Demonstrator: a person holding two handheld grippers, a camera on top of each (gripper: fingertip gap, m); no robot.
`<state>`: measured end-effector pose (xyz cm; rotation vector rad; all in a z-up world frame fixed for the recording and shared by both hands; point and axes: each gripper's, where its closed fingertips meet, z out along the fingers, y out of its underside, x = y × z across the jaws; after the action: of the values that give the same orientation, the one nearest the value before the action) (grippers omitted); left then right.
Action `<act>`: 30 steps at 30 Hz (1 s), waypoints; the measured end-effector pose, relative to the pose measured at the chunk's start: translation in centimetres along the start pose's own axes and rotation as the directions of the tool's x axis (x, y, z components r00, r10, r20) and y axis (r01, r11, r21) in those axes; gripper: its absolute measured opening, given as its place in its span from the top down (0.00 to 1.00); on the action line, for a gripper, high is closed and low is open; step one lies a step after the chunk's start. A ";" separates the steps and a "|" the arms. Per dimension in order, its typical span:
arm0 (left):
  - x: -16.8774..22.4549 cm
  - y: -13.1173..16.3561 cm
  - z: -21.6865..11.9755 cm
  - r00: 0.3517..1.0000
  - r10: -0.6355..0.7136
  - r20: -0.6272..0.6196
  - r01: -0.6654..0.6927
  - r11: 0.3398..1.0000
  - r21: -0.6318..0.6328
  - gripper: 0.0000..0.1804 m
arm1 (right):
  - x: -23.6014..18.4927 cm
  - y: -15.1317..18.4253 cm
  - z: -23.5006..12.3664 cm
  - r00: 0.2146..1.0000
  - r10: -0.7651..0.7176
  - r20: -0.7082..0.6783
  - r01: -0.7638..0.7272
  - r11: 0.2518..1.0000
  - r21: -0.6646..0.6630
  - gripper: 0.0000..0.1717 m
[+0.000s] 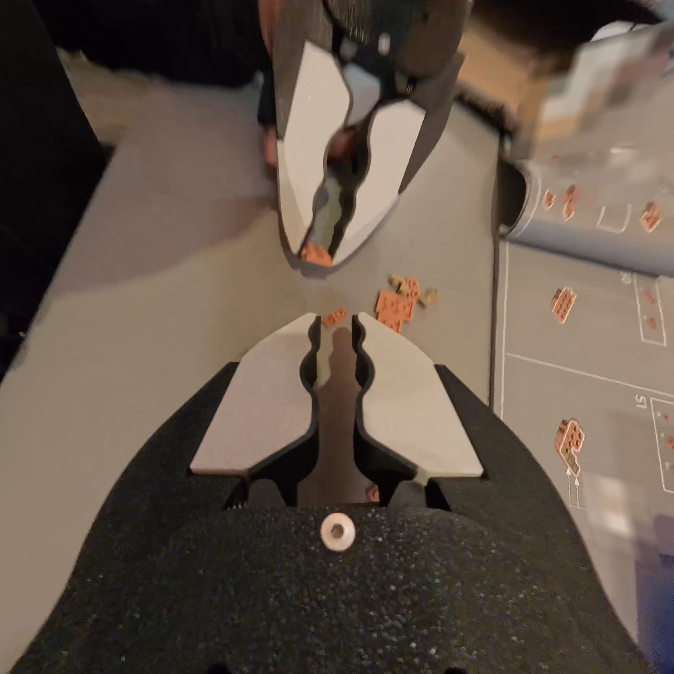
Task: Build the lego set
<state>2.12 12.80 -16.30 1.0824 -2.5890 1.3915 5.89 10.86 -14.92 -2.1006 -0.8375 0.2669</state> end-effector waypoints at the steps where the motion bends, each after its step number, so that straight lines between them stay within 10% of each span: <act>1: 0.0 0.3 0.2 1.000 0.011 0.013 -0.011 1.000 -0.025 0.90 | -0.2 0.7 0.2 1.000 -0.015 0.006 0.015 0.999 -0.050 0.91; 8: -0.1 0.9 0.8 0.993 0.099 0.069 -0.092 0.991 -0.098 0.90 | -3.4 2.6 -1.1 0.986 0.049 0.157 -0.020 0.984 -0.176 0.90; 30: 0.1 1.1 1.4 0.958 0.265 0.111 -0.247 0.957 -0.149 0.90 | -4.2 2.3 0.8 0.984 0.177 -0.017 -0.178 0.974 -0.142 0.95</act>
<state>1.87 12.11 -17.90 0.8719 -2.9583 1.1993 3.46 7.63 -17.60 -2.3141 -0.6841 0.3047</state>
